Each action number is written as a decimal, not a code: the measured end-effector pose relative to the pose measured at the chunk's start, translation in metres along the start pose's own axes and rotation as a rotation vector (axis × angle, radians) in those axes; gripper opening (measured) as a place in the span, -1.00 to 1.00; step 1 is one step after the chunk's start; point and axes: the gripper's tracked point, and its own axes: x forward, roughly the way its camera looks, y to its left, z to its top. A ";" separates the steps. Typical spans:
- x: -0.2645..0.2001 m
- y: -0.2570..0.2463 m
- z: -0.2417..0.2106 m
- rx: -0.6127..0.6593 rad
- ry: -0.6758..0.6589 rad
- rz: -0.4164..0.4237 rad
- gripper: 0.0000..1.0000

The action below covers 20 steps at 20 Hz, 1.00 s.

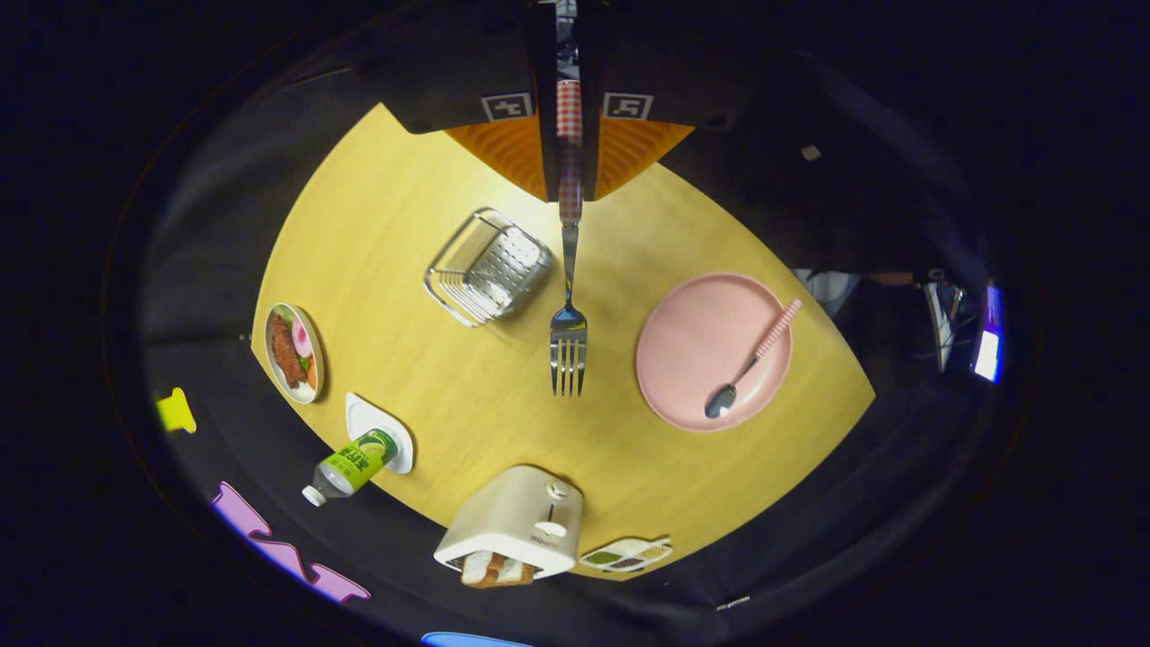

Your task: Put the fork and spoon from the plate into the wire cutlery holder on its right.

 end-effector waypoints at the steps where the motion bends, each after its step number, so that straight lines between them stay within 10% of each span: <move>1: -0.001 -0.011 -0.013 -0.015 0.054 0.000 -0.73; 20: 0.066 -0.064 -0.011 -0.069 0.564 -0.010 -0.73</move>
